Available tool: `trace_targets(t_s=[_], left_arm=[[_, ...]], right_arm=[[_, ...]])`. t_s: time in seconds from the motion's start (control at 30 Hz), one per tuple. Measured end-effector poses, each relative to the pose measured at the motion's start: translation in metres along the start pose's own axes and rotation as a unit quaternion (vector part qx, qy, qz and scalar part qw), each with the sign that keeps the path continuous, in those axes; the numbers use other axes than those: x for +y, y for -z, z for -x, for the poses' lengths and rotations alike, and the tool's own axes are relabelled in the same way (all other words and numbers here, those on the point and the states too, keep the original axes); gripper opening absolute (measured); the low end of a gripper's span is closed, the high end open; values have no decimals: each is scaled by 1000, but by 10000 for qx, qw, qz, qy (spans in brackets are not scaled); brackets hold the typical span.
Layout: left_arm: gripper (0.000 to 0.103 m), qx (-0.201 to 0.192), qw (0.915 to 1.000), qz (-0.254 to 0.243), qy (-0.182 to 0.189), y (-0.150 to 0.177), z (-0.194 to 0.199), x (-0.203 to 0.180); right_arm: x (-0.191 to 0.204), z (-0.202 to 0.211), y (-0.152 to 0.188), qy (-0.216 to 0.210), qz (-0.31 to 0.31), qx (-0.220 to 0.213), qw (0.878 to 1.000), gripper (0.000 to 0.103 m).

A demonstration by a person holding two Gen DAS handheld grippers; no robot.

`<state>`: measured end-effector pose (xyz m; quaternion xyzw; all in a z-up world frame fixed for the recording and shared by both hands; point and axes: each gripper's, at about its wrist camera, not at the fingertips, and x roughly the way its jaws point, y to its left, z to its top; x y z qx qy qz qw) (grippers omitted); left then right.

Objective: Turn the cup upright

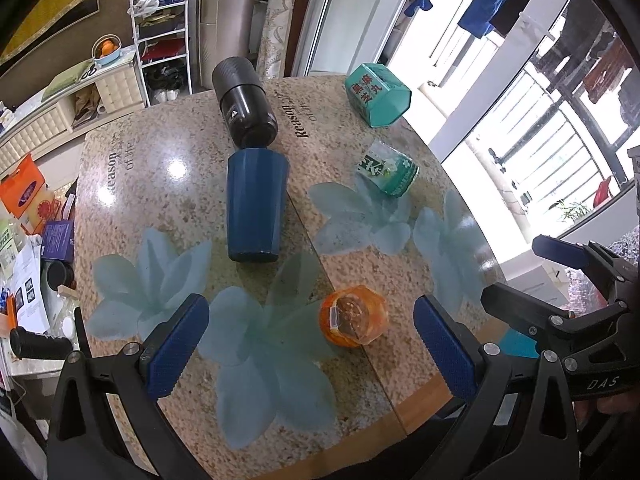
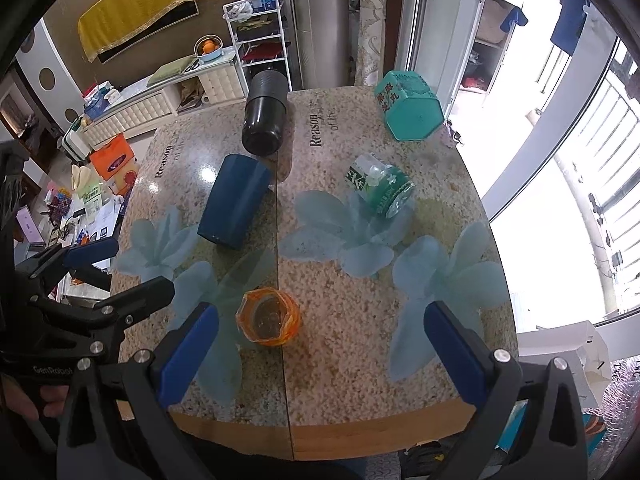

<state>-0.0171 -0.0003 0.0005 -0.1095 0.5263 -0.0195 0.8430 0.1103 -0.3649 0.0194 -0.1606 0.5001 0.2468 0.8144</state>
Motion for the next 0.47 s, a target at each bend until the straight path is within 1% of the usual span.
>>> trace_targets(t_s=[0.47], left_arm=[[103,15,10000,-51,56,-1,-3,0]], right_arm=[[-1,-2,2,-4,-95,26,10000,103]])
